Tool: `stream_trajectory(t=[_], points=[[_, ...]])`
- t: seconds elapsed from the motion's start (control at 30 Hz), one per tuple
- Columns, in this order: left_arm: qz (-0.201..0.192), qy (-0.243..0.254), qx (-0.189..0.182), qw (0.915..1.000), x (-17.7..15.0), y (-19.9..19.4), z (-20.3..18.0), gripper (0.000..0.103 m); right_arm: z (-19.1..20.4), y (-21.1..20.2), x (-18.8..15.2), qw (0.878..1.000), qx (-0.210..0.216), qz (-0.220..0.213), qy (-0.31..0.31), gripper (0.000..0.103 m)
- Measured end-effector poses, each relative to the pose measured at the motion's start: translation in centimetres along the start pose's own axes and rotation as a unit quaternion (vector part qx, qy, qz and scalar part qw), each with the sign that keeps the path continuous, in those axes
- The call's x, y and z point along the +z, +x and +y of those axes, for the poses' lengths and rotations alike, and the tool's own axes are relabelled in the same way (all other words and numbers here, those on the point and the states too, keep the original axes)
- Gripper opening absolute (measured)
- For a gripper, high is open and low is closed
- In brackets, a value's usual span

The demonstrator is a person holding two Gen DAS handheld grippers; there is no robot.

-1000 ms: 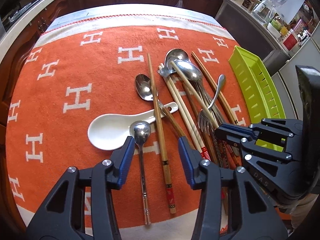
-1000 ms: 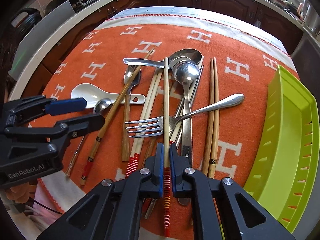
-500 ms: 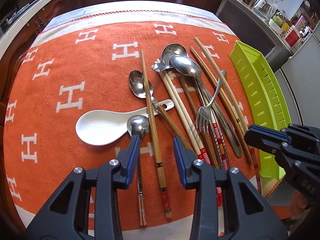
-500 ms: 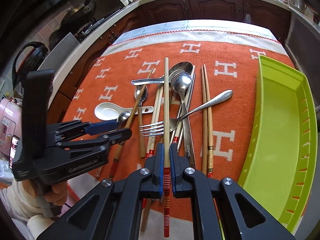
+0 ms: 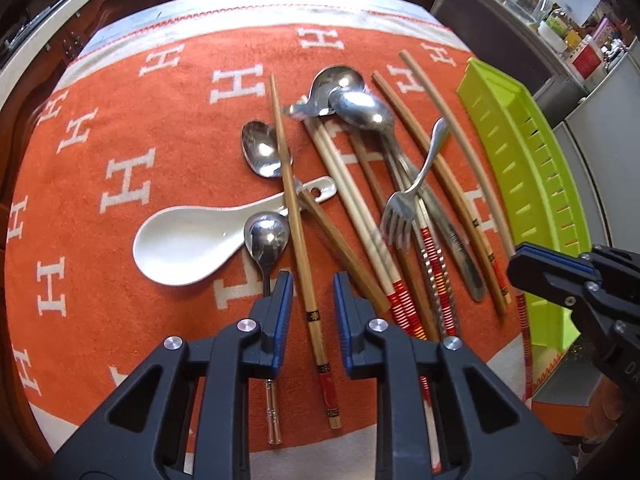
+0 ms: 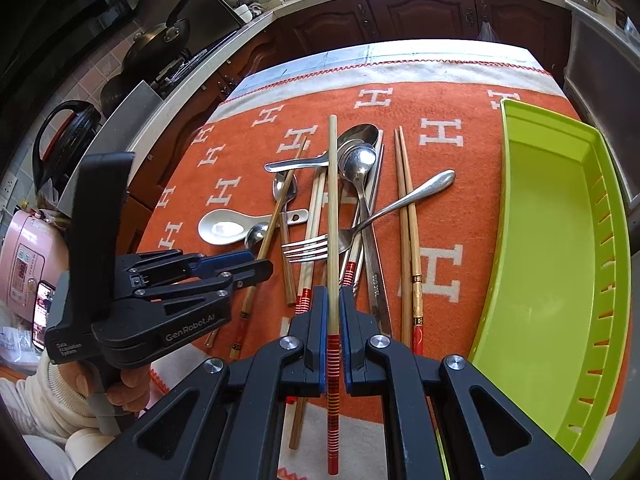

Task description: Organize utensils

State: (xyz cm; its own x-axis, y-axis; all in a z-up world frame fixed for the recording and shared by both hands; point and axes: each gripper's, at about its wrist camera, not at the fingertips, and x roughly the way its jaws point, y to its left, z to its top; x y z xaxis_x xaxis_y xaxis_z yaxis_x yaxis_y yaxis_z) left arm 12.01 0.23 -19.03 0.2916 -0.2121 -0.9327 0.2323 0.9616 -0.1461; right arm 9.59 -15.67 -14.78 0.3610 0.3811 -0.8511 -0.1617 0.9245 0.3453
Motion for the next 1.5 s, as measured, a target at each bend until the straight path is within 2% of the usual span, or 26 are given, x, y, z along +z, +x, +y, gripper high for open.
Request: stream_trajectory(t=[0.07,0.13,0.2,0.43,0.63,0.73,0.87,1.0,1.17,1.33,1.5], points=[[-0.007,0.005,0.008,0.9999,-0.1,0.1,-0.2,0.017,0.0,0.0,-0.2,1.000,0.001,0.002,0.002,0.005],[-0.008,0.007,0.022,0.9997,-0.1,0.2,-0.4,0.006,0.0,0.1,-0.3,1.000,0.002,0.002,0.004,0.005],[-0.008,0.000,0.023,0.9997,-0.1,0.0,-0.4,0.004,0.0,0.0,-0.4,1.000,0.005,0.002,0.006,0.005],[-0.022,-0.022,0.023,0.9992,-1.0,-2.7,-0.2,0.004,0.1,-1.2,-0.8,1.000,0.016,-0.007,0.010,0.005],[-0.047,-0.051,0.019,0.9974,-2.0,-6.8,0.0,0.004,0.2,-2.9,-1.5,0.999,0.026,-0.018,0.013,0.005],[-0.063,-0.049,0.013,0.9968,-2.0,-9.2,-0.5,0.004,0.1,-3.9,-1.8,0.999,0.026,-0.025,0.017,0.005],[-0.079,-0.013,-0.003,0.9968,-1.3,-11.8,-3.2,0.004,-1.2,-5.6,-2.0,0.998,0.020,-0.037,0.041,0.005],[-0.080,0.028,-0.025,0.9961,-0.1,-12.4,-7.1,0.004,-3.9,-7.3,-1.9,0.996,-0.001,-0.050,0.074,0.005],[-0.070,0.067,-0.050,0.9940,2.1,-11.2,-12.7,0.004,-7.7,-8.8,-1.4,0.990,-0.054,-0.062,0.111,0.006],[-0.053,0.085,-0.078,0.9920,3.8,-9.4,-17.6,0.004,-11.3,-9.1,-0.7,0.983,-0.098,-0.059,0.143,0.006],[-0.030,0.088,-0.083,0.9922,4.7,-7.2,-20.4,0.004,-14.6,-9.1,-0.8,0.977,-0.119,-0.052,0.166,0.006]])
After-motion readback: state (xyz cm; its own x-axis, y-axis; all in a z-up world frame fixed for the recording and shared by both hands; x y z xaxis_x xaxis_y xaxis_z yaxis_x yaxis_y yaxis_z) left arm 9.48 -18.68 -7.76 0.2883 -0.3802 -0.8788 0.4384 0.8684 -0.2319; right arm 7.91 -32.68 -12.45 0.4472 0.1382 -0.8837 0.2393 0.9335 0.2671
